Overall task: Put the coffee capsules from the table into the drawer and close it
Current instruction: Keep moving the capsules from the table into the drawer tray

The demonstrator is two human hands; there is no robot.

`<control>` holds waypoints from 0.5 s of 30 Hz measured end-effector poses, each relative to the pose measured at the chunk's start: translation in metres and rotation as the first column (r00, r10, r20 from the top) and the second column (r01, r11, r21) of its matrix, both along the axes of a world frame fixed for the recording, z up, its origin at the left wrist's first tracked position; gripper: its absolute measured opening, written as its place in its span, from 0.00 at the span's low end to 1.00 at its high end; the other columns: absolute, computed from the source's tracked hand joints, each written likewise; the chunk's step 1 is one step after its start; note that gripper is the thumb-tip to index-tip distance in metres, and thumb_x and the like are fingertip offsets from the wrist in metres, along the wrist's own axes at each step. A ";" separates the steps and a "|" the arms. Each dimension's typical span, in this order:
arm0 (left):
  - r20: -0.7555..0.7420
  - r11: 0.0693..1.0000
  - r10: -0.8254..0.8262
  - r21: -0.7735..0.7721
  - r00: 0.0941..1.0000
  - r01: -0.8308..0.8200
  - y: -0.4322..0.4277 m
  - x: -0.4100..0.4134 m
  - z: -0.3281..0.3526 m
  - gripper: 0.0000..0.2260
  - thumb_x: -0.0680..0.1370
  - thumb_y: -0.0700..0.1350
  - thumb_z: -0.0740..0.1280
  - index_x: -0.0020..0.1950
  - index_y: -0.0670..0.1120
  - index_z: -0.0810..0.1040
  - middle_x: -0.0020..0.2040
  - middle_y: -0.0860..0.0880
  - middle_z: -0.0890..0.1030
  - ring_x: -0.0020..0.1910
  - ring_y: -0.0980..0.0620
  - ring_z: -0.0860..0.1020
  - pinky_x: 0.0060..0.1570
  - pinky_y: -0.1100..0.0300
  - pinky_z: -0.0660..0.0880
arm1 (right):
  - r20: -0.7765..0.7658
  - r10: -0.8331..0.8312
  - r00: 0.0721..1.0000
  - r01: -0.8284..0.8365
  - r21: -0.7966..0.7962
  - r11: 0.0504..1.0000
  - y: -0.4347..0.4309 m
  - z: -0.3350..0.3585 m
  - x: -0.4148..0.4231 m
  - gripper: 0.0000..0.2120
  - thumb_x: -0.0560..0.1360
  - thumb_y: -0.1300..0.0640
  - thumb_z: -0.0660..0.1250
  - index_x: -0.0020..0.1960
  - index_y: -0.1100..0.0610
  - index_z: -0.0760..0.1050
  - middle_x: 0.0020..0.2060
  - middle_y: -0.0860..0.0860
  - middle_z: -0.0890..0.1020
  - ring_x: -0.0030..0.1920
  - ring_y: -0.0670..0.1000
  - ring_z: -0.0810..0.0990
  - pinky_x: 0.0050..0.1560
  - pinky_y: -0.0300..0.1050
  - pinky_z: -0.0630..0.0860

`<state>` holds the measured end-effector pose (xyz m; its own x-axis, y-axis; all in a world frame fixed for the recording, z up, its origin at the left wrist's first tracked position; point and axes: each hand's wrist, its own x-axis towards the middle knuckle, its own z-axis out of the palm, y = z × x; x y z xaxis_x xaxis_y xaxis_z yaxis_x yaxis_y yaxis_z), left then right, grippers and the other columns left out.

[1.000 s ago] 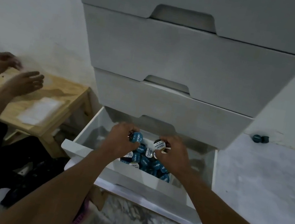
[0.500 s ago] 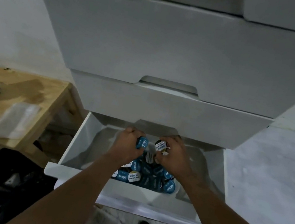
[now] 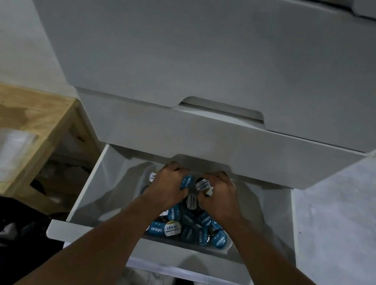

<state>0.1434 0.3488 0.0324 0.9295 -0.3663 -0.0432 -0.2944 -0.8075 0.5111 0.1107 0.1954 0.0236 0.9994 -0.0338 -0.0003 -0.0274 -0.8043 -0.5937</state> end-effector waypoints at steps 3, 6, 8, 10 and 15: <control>0.013 1.000 -0.009 0.018 1.000 0.009 -0.002 0.002 -0.004 0.17 0.70 0.39 0.70 0.59 0.43 0.79 0.56 0.43 0.77 0.53 0.46 0.76 0.51 0.63 0.70 | -0.012 -0.013 1.000 0.013 -0.027 1.000 0.001 -0.002 0.002 0.20 0.65 0.67 0.70 0.57 0.61 0.79 0.52 0.59 0.79 0.52 0.57 0.79 0.54 0.37 0.70; 0.005 0.999 -0.018 0.033 1.000 0.018 -0.005 0.005 -0.008 0.17 0.70 0.39 0.69 0.58 0.42 0.78 0.55 0.42 0.77 0.53 0.45 0.76 0.53 0.60 0.72 | -0.034 -0.026 0.999 0.025 -0.042 0.999 0.001 -0.002 0.002 0.21 0.67 0.65 0.69 0.60 0.60 0.77 0.55 0.58 0.79 0.55 0.56 0.78 0.53 0.36 0.69; -0.005 0.999 -0.030 0.039 1.000 0.030 -0.006 0.005 -0.010 0.18 0.70 0.39 0.69 0.60 0.41 0.77 0.56 0.41 0.77 0.54 0.44 0.76 0.55 0.57 0.73 | -0.052 -0.029 0.998 0.026 -0.051 0.998 0.000 -0.001 0.001 0.20 0.68 0.65 0.69 0.60 0.60 0.77 0.55 0.57 0.78 0.55 0.56 0.77 0.50 0.35 0.68; -0.010 0.998 -0.043 0.046 0.999 0.043 -0.007 0.006 -0.012 0.18 0.70 0.39 0.70 0.60 0.41 0.77 0.56 0.41 0.77 0.54 0.44 0.76 0.55 0.56 0.73 | -0.071 -0.036 0.997 0.032 -0.056 0.998 0.000 -0.001 0.002 0.17 0.69 0.64 0.69 0.58 0.59 0.77 0.55 0.56 0.78 0.54 0.56 0.77 0.48 0.35 0.66; 0.009 0.996 -0.062 0.071 0.998 0.062 -0.007 0.009 -0.015 0.14 0.71 0.39 0.70 0.57 0.40 0.78 0.55 0.42 0.77 0.52 0.45 0.76 0.53 0.57 0.74 | -0.098 -0.048 0.994 0.038 -0.103 0.994 0.001 -0.003 0.002 0.13 0.71 0.61 0.68 0.56 0.59 0.78 0.54 0.55 0.80 0.54 0.54 0.77 0.49 0.36 0.69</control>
